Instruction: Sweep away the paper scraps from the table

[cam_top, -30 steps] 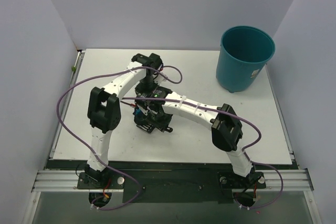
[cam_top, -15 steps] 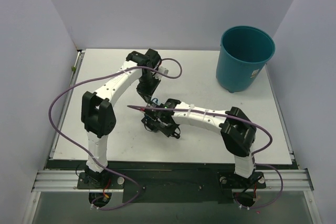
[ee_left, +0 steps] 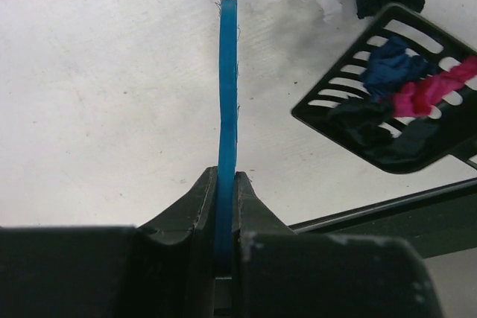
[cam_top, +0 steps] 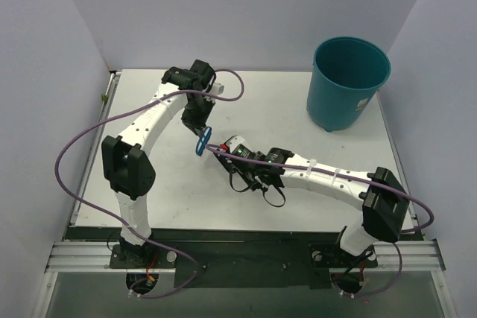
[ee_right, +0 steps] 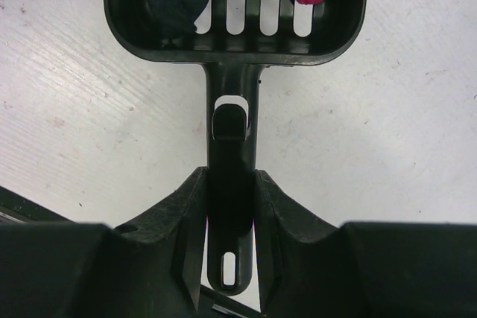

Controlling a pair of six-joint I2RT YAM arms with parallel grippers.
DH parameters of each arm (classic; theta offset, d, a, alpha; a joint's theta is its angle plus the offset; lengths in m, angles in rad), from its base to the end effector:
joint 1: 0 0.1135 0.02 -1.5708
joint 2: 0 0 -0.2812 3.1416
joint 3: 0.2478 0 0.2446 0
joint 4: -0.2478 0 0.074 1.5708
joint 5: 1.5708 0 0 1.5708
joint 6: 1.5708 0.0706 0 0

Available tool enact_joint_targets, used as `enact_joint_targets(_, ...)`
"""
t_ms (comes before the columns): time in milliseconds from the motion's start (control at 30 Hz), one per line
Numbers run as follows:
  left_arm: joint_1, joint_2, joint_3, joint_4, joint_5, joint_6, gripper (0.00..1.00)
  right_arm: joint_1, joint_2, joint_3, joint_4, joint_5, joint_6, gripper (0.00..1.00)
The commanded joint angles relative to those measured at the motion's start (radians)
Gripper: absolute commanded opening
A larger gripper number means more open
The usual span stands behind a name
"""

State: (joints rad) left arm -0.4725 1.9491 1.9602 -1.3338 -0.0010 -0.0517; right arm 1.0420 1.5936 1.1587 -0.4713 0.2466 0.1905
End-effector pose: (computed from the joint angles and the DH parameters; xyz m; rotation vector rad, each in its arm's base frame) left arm 0.3525 -0.1801 0.2973 0.6056 2.8364 -0.0923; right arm 0.1938 0.2975 0.2370 -0.9172 2.2764 0.2411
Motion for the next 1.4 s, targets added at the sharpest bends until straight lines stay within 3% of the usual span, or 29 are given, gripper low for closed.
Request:
enact_joint_targets(0, 0.015, -0.023, 0.042, 0.083, -0.007, -0.007, 0.00, -0.046, -0.098, -0.014, -0.044, -0.018, 0.033, 0.00)
enact_joint_targets(133, 0.008, 0.042, 0.078, 0.093, -0.010, 0.010, 0.00, -0.095, -0.147, -0.008, -0.146, -0.064, 0.035, 0.00)
enact_joint_targets(567, -0.020, 0.338, 0.370, -0.060, -0.277, 0.088, 0.00, -0.134, -0.202, -0.070, -0.407, -0.165, 0.047, 0.00)
enact_joint_targets(833, -0.044, 0.373, 0.404, -0.073, -0.183, 0.136, 0.00, -0.188, 0.000, 0.088, -0.444, -0.237, -0.049, 0.00)
enact_joint_targets(1033, -0.057, 0.360, 0.341, -0.070, -0.082, 0.177, 0.00, -0.211, 0.204, 0.266, -0.492, -0.216, -0.124, 0.00)
enact_joint_targets(1367, -0.072, 0.349, 0.325, -0.056, 0.142, 0.185, 0.00, -0.212, 0.321, 0.420, -0.527, -0.233, -0.149, 0.00)
